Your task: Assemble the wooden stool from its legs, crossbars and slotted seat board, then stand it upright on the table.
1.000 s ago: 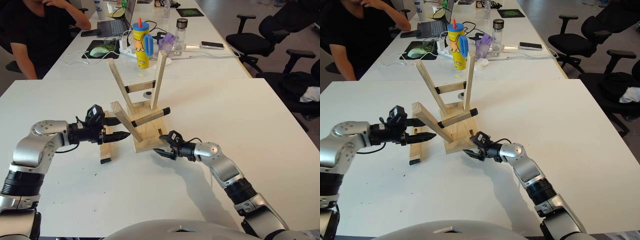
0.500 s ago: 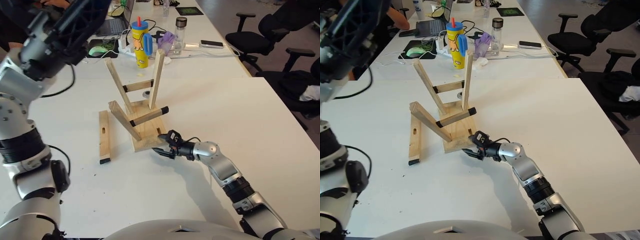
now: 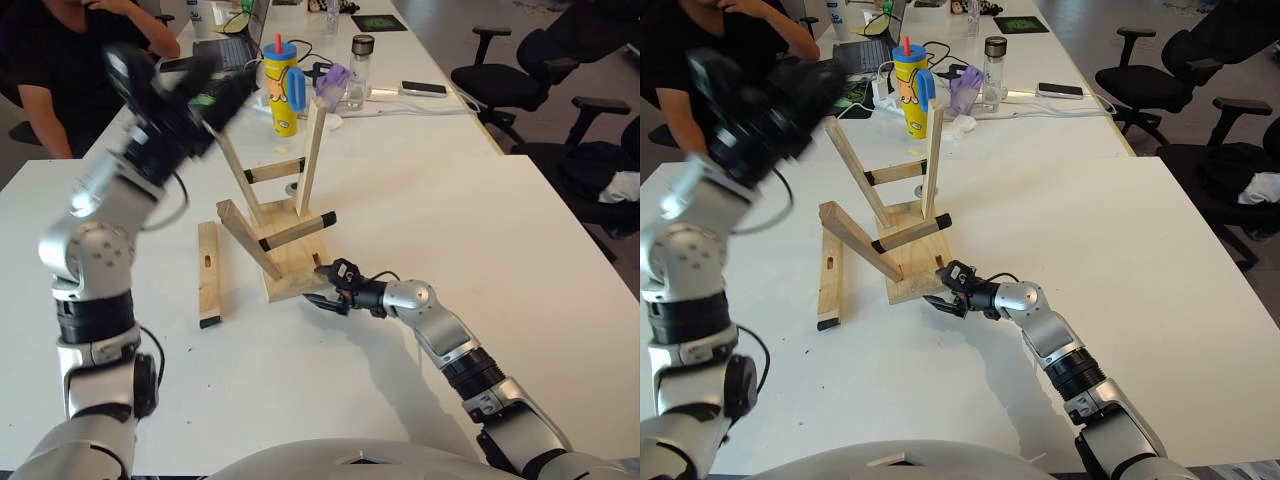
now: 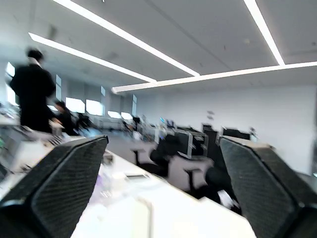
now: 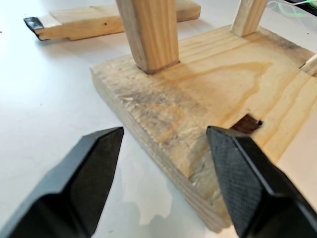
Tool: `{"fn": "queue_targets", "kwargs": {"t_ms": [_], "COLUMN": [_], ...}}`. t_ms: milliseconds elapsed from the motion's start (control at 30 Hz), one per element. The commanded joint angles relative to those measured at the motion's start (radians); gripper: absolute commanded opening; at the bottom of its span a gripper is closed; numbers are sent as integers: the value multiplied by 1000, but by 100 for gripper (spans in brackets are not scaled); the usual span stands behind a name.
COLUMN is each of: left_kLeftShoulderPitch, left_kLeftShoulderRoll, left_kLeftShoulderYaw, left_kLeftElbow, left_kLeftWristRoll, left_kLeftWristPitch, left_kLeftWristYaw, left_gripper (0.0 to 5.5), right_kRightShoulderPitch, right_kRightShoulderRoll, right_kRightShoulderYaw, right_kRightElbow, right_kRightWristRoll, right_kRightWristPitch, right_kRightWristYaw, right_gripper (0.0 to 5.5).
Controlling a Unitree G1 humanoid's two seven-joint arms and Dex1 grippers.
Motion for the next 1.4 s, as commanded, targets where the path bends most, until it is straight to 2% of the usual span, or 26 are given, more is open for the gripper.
{"fn": "queue_targets", "kwargs": {"t_ms": [33,167,267,433,567,767,1000,1400], "left_kLeftShoulderPitch": [293,678,787,832,833,811,805,731], "left_kLeftShoulderRoll": [32,-29,-116,-176,-203,-228,-273,-272], "left_kLeftShoulderYaw": [4,-112,-147,-118,-146,-181,-166,-109], "left_kLeftElbow": [117,-83,-212,-326,-399,-371,-335,-246], "left_kLeftWristRoll": [237,399,390,387,371,403,425,433], "left_kLeftWristPitch": [-16,40,143,288,394,473,567,624], "left_kLeftWristYaw": [111,208,282,361,371,374,395,347], "left_gripper": [493,535,535,535,535,535,535,365], "right_kRightShoulderPitch": [99,117,130,122,135,131,122,131], "right_kRightShoulderRoll": [-14,12,37,75,62,58,79,94], "right_kRightShoulderYaw": [18,22,31,37,22,32,9,-55], "right_kRightElbow": [21,-13,-45,-50,-71,-62,-82,-185], "right_kRightWristRoll": [-28,-27,-13,-20,-19,-28,-5,49], "right_kRightWristPitch": [78,98,125,147,159,159,142,190], "right_kRightWristYaw": [-9,-30,-33,-49,-49,-42,-50,-67], "right_gripper": [311,311,311,311,311,311,311,311]}}
